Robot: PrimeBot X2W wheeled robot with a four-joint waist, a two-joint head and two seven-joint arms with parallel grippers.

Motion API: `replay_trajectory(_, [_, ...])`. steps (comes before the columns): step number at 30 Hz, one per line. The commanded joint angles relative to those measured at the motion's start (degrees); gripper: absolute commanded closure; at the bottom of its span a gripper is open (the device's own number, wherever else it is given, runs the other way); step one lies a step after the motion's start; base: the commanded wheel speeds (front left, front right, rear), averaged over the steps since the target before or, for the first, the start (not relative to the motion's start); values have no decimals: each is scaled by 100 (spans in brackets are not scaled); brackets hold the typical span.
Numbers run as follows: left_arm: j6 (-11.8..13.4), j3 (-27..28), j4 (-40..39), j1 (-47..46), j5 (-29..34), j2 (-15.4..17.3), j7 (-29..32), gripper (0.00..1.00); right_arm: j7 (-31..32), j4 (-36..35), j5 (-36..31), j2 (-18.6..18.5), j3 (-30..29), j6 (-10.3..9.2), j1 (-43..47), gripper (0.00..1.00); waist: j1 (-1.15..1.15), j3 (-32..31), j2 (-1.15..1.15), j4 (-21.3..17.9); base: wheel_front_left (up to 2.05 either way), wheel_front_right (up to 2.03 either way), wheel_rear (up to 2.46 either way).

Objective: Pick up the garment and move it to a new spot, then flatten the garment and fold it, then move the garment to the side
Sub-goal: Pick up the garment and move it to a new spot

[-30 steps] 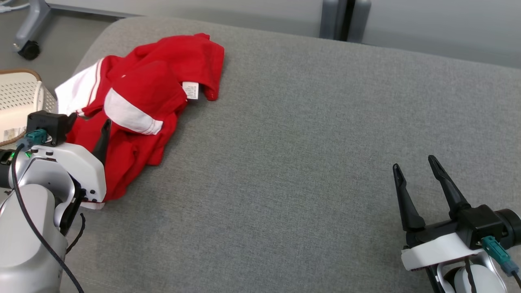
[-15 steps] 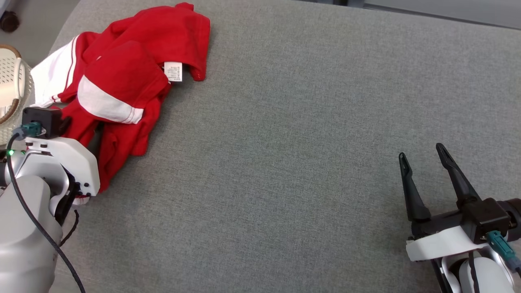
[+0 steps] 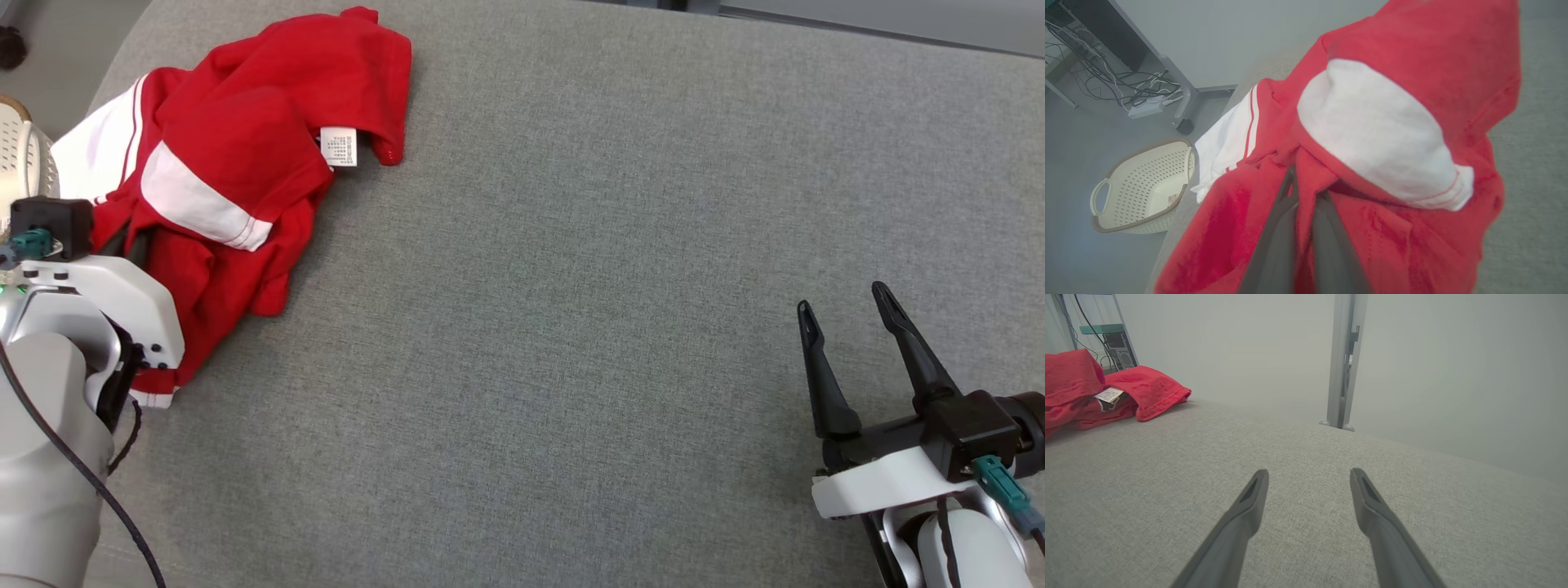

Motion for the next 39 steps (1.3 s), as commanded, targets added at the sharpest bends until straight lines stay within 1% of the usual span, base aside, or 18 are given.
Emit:
replay_trajectory(1, [7, 3, 25, -116, 10, 73, -81, 100, -30, 11, 38, -41, 6, 1, -40, 0, 0, -44, 0, -3, 0, 0, 0])
replay_trajectory(6, [11, -55, -60, -335, 68, 224, -302, 100, -30, 44, 155, -41, 39, 1, -7, 0, 0, -280, 0, 1, 0, 0, 0])
replay_trajectory(11, [19, -132, -324, -529, 158, 405, -337, 100, -30, 114, 340, -41, 106, 1, -8, 0, 0, -558, 0, -36, 0, 0, 0])
replay_trajectory(16, [43, -239, -802, -685, 285, 590, -330, 100, -30, 167, 550, -41, 158, 1, 6, 0, 0, -848, 0, -136, 0, 0, 0])
replay_trajectory(18, [36, -306, -1062, -735, 327, 625, -271, 100, -30, 177, 626, -41, 170, 1, 25, 0, 0, -955, 0, -189, 0, 0, 0])
replay_trajectory(19, [36, -306, -1062, -735, 327, 625, -271, 100, -30, 177, 626, -41, 170, 1, 25, 0, 0, -955, 0, -189, 0, 0, 0])
replay_trajectory(21, [21, -433, -1512, -794, 371, 612, -84, 100, -30, 207, 750, -42, 190, 1, 51, 0, 0, -1102, 0, -293, 0, 0, 0])
replay_trajectory(25, [30, -551, -2083, -780, 329, 536, 340, 100, -30, 243, 872, -41, 221, 1, 52, 0, 0, -1247, 0, -490, 0, 0, 0])
replay_trajectory(28, [56, -648, -2485, -653, 267, 409, 650, 100, -30, 237, 938, -40, 222, 1, 44, 0, 0, -1288, 0, -655, 0, 0, 0])
replay_trajectory(29, [56, -648, -2485, -653, 267, 409, 650, 100, -30, 237, 938, -40, 222, 1, 44, 0, 0, -1288, 0, -655, 0, 0, 0])
replay_trajectory(32, [130, -730, -2828, -480, 174, 186, 885, 100, -30, 230, 990, -40, 204, 1, 43, 0, 0, -1288, 0, -824, 0, 0, 0])
replay_trajectory(33, [198, -800, -3007, -339, 89, 5, 1006, 100, -30, 225, 1024, -41, 188, 1, 40, 0, 0, -1271, 0, -932, 0, 0, 0])
replay_trajectory(34, [198, -800, -3007, -339, 89, 5, 1006, 100, -30, 225, 1024, -41, 188, 1, 40, 0, 0, -1271, 0, -932, 0, 0, 0])
replay_trajectory(39, [414, -1012, -3225, 77, 8, -439, 1181, 100, -30, 177, 1078, -41, 154, 1, -9, 0, 0, -1182, 0, -1231, 0, 0, 0])
